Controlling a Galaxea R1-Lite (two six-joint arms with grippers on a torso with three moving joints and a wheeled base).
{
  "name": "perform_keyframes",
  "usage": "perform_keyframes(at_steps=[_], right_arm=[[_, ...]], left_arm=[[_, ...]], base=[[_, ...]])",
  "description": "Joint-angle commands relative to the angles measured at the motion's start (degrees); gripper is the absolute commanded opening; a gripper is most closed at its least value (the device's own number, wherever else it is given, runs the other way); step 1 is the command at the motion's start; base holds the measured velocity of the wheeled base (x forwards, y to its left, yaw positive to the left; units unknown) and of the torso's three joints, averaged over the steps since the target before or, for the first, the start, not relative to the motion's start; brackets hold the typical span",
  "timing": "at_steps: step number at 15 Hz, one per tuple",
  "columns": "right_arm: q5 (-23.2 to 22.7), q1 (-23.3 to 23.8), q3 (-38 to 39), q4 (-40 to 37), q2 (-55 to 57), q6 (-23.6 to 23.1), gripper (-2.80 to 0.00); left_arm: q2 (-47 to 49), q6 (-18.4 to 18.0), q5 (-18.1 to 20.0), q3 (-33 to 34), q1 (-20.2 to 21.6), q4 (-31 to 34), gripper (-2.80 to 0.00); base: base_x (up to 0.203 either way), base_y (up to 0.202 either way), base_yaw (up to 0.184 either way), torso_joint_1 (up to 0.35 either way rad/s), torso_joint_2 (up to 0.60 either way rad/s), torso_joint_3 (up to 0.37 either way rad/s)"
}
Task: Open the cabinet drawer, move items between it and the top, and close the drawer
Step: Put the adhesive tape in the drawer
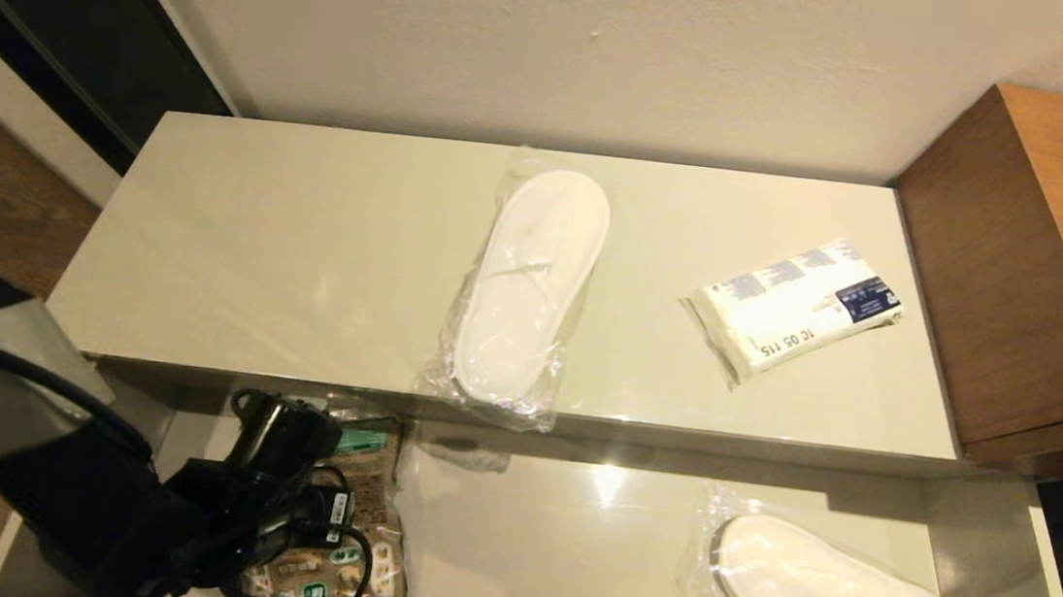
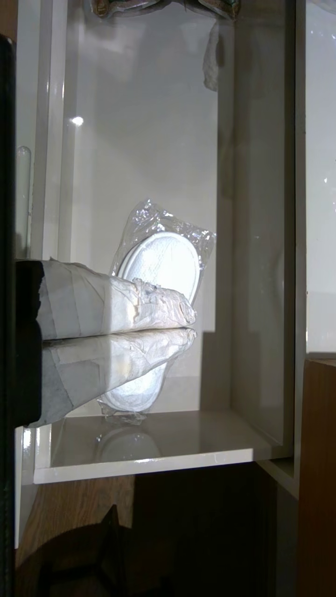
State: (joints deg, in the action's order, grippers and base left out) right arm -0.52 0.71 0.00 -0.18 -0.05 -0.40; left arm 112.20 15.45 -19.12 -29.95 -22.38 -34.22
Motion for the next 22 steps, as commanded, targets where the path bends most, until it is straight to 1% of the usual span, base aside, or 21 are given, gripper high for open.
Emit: perform_keyframes(at_steps=[1, 2, 7, 10, 12, 13, 15, 16, 18, 19, 21, 22], right_arm=[[-0.01, 0.00, 0.00, 0.01, 0.05, -0.04, -2.80], [-0.01, 0.00, 0.00, 0.01, 0.05, -0.04, -2.80], [-0.01, 0.00, 0.00, 0.01, 0.05, -0.04, -2.80], [-0.01, 0.00, 0.00, 0.01, 0.05, -0.04, -2.80], [-0.01, 0.00, 0.00, 0.01, 0.05, -0.04, -2.80], [-0.01, 0.00, 0.00, 0.01, 0.05, -0.04, -2.80], [-0.01, 0.00, 0.00, 0.01, 0.05, 0.05, -2.80], [-0.01, 0.00, 0.00, 0.01, 0.05, -0.04, -2.80], [-0.01, 0.00, 0.00, 0.01, 0.05, 0.03, -2.80], [-0.01, 0.00, 0.00, 0.01, 0.05, -0.04, -2.80], [-0.01, 0.00, 0.00, 0.01, 0.05, 0.05, -2.80], [-0.01, 0.00, 0.00, 0.01, 0.05, -0.04, -2.80]], left_arm=[[1.35, 0.19, -1.01, -0.37, -0.03, -0.32, -2.08], [0.97, 0.25, -1.01, -0.17, -0.03, -0.32, 0.00], [-2.23, 0.37, -1.01, 3.47, -0.26, -0.26, 0.00], [-7.75, -0.14, -1.04, 5.95, -0.96, 0.37, 0.00], [-14.24, -0.98, -1.07, 5.72, -0.99, 3.34, 0.00], [-18.57, -1.74, -0.91, 4.89, -0.99, 6.58, 0.00], [-26.94, -2.93, 0.21, 0.13, -0.99, 16.92, 0.00], [-29.87, -3.24, 1.51, -4.36, -1.00, 22.82, 0.00], [-34.85, -3.61, 5.42, -13.49, -1.00, 34.82, 0.00], [-36.19, -3.74, 7.22, -16.23, -1.00, 38.51, 0.00], [-36.15, -3.84, 8.50, -19.70, -1.00, 40.28, 0.00], [-36.00, -3.85, 8.57, -20.67, -1.08, 40.55, -1.67]], base=[[0.000, 0.000, 0.000, 0.000, 0.00, 0.000], [0.000, 0.000, 0.000, 0.000, 0.00, 0.000], [0.000, 0.000, 0.000, 0.000, 0.00, 0.000], [0.000, 0.000, 0.000, 0.000, 0.00, 0.000], [0.000, 0.000, 0.000, 0.000, 0.00, 0.000], [0.000, 0.000, 0.000, 0.000, 0.00, 0.000], [0.000, 0.000, 0.000, 0.000, 0.00, 0.000], [0.000, 0.000, 0.000, 0.000, 0.00, 0.000], [0.000, 0.000, 0.000, 0.000, 0.00, 0.000], [0.000, 0.000, 0.000, 0.000, 0.00, 0.000], [0.000, 0.000, 0.000, 0.000, 0.00, 0.000], [0.000, 0.000, 0.000, 0.000, 0.00, 0.000]])
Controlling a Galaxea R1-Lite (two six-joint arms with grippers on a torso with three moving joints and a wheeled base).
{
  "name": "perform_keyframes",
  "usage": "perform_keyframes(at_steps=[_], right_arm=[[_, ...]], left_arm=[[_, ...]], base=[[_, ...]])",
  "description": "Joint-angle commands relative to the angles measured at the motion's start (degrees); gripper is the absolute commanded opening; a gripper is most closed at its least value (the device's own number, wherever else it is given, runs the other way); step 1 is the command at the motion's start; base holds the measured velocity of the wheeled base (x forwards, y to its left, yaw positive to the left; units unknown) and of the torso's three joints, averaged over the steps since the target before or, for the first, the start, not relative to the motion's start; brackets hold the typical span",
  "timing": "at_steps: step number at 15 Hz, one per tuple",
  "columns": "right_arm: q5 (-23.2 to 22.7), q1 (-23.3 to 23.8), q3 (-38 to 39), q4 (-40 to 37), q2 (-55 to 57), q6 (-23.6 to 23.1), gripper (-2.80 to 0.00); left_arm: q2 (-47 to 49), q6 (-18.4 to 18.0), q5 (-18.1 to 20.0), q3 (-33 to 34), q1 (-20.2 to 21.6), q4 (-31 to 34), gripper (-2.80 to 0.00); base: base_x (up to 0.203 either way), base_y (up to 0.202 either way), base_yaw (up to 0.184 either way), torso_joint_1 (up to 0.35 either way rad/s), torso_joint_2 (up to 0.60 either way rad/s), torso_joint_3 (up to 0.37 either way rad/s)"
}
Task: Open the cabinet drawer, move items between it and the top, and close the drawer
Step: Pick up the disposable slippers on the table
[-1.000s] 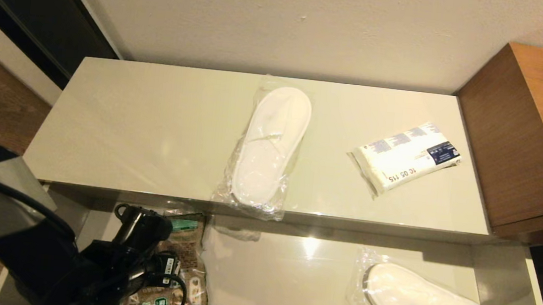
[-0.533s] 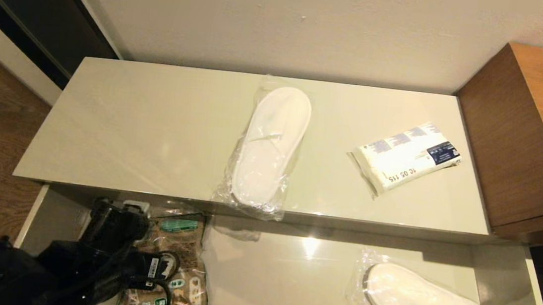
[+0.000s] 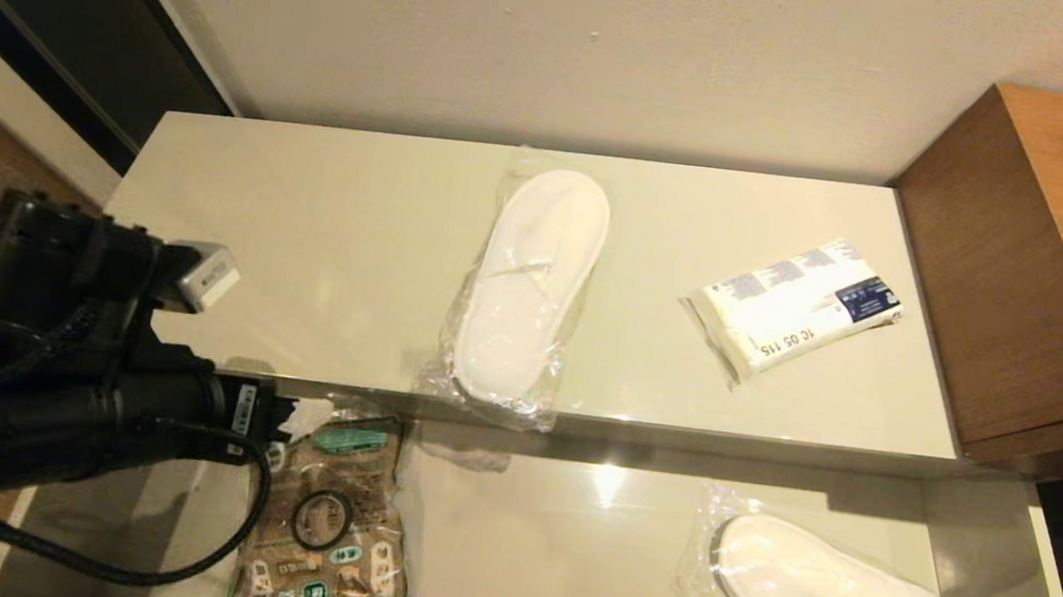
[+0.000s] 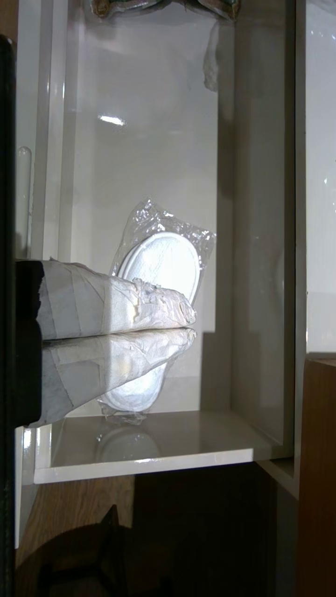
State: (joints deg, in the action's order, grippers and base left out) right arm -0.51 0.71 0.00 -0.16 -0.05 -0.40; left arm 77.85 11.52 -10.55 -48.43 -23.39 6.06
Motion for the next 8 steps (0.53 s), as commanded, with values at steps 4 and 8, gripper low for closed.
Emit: perform_keyframes(at_steps=[4, 8], right_arm=[[-0.02, 0.00, 0.00, -0.02, 0.05, -0.04, -2.80], [-0.02, 0.00, 0.00, -0.02, 0.05, -0.04, -2.80]], left_arm=[[-0.58, -0.35, 0.74, -7.61, -3.02, 2.68, -2.80], [4.70, 0.32, 2.66, -14.95, -9.58, 3.65, -2.80]], base=[[0.000, 0.000, 0.000, 0.000, 0.00, 0.000], [0.000, 0.000, 0.000, 0.000, 0.00, 0.000]])
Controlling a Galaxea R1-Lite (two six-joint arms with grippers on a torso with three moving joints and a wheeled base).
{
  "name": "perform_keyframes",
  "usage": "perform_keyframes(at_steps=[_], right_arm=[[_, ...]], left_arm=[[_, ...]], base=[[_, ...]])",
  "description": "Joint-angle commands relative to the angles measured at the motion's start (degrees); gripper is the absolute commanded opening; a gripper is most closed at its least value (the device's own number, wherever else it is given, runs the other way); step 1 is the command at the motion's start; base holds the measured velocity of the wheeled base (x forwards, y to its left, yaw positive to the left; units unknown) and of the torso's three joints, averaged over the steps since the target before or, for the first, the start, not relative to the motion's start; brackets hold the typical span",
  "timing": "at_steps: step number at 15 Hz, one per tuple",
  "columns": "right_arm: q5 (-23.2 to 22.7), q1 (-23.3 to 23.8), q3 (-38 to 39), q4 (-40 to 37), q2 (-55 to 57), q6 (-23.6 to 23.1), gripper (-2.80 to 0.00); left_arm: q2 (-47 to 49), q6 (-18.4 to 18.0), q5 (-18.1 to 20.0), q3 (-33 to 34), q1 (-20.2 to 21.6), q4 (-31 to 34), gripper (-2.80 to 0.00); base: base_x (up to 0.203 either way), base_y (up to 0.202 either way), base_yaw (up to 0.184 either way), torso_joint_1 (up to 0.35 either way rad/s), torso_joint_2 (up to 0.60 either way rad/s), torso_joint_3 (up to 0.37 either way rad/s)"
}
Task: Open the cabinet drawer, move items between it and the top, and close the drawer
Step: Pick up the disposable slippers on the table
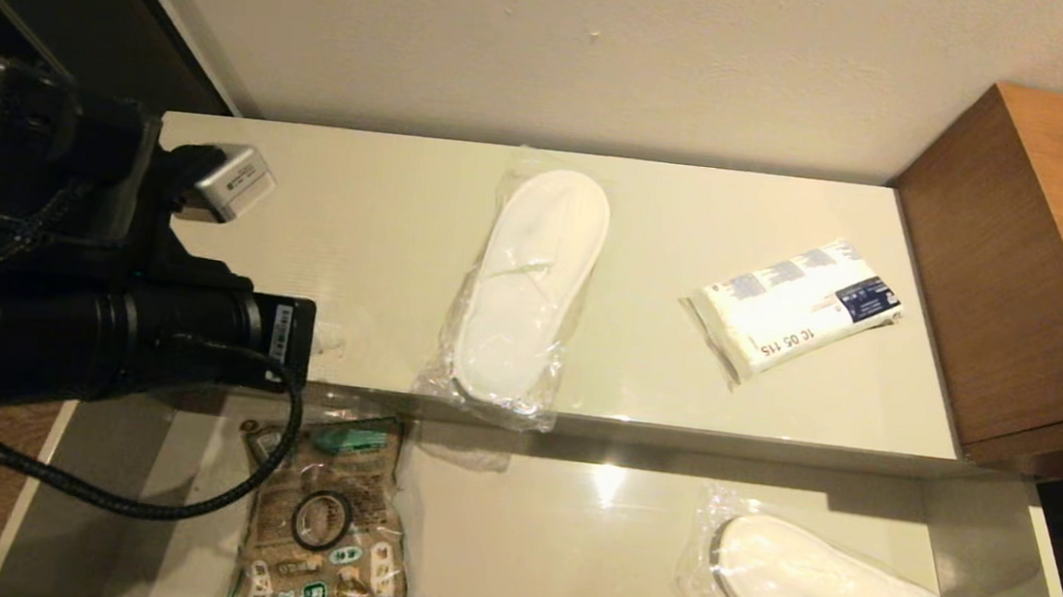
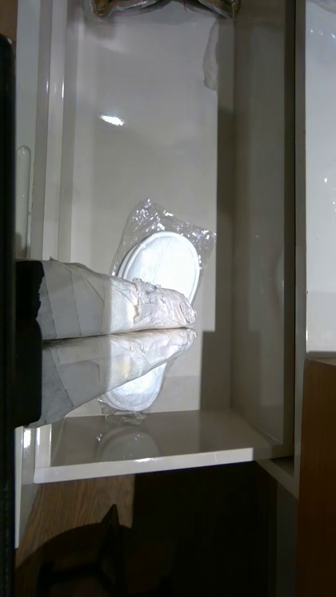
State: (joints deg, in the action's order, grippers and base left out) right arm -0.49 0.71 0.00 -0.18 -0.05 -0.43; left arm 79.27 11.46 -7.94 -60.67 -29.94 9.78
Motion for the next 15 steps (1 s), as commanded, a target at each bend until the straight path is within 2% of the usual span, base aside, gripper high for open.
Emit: perform_keyframes(at_steps=[1, 5, 6, 8, 11, 15], right_arm=[[-0.04, 0.00, 0.00, 0.01, 0.05, -0.01, -2.80], [-0.04, 0.00, 0.00, 0.01, 0.05, -0.01, -2.80], [-0.04, 0.00, 0.00, 0.01, 0.05, -0.01, -2.80], [-0.04, 0.00, 0.00, 0.01, 0.05, -0.01, -2.80], [-0.04, 0.00, 0.00, 0.01, 0.05, 0.06, -2.80], [-0.04, 0.00, 0.00, 0.01, 0.05, -0.01, -2.80]], left_arm=[[4.63, 0.86, -0.05, -3.98, -4.57, -0.29, -2.80], [13.26, 1.83, -0.51, -9.95, -7.15, -2.05, -2.80], [13.40, 1.88, -0.49, -9.83, -7.28, -2.18, 0.00], [14.93, 2.17, -0.48, -9.73, -8.38, -5.36, 0.00], [17.33, 1.33, -0.62, -7.79, -7.59, -11.32, 0.00], [21.11, 1.62, -1.25, -8.27, -5.45, -12.68, 0.00]], base=[[0.000, 0.000, 0.000, 0.000, 0.00, 0.000], [0.000, 0.000, 0.000, 0.000, 0.00, 0.000], [0.000, 0.000, 0.000, 0.000, 0.00, 0.000], [0.000, 0.000, 0.000, 0.000, 0.00, 0.000], [0.000, 0.000, 0.000, 0.000, 0.00, 0.000], [0.000, 0.000, 0.000, 0.000, 0.00, 0.000]])
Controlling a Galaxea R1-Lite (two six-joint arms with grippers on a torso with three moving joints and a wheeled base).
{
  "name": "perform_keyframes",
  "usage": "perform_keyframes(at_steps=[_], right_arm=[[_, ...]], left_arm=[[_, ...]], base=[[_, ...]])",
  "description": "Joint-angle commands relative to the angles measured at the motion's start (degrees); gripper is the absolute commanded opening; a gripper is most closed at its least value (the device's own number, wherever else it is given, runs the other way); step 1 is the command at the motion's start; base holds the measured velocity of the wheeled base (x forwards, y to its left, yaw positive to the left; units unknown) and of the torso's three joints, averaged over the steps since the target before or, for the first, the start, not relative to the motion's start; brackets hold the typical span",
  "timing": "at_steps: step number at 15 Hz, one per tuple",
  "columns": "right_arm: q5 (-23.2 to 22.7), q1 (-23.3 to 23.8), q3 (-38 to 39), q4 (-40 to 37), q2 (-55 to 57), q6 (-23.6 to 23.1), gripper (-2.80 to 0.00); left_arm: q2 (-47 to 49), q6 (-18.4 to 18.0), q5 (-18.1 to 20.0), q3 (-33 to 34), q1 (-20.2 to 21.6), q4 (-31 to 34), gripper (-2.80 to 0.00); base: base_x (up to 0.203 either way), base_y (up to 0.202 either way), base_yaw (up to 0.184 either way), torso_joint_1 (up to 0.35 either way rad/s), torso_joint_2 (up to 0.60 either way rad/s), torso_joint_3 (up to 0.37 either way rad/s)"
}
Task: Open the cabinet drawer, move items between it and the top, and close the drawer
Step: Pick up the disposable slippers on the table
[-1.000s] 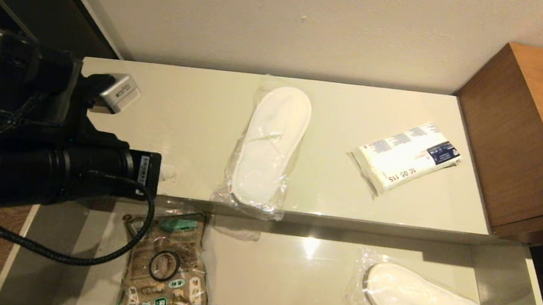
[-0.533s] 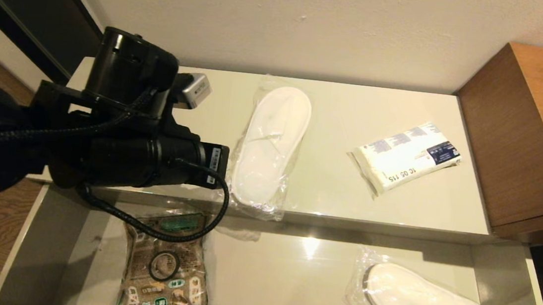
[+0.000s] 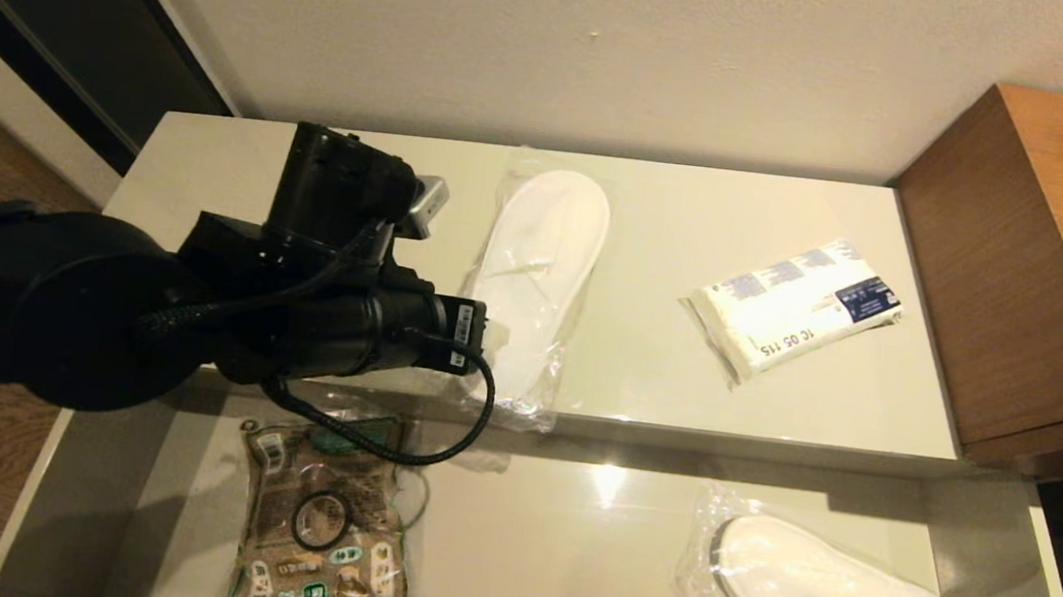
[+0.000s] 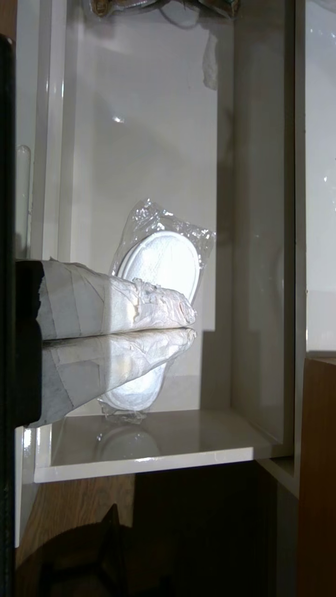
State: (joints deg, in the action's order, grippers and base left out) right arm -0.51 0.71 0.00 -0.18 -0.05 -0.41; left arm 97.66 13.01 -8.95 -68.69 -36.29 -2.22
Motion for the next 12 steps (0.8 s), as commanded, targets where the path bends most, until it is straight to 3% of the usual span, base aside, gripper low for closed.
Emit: perform_keyframes(at_steps=[1, 4, 12], right_arm=[[-0.02, 0.00, 0.00, 0.01, 0.05, -0.02, -2.80], [-0.02, 0.00, 0.00, 0.01, 0.05, -0.02, -2.80], [-0.02, 0.00, 0.00, 0.01, 0.05, -0.02, -2.80]], left_arm=[[3.52, 0.00, -0.66, -0.26, 1.35, -2.25, 0.00], [7.34, 0.24, -4.34, -0.06, 1.66, -10.63, 0.00], [9.89, 1.72, -3.62, 0.53, -0.41, -12.79, 0.00]], base=[[0.000, 0.000, 0.000, 0.000, 0.00, 0.000], [0.000, 0.000, 0.000, 0.000, 0.00, 0.000], [0.000, 0.000, 0.000, 0.000, 0.00, 0.000]])
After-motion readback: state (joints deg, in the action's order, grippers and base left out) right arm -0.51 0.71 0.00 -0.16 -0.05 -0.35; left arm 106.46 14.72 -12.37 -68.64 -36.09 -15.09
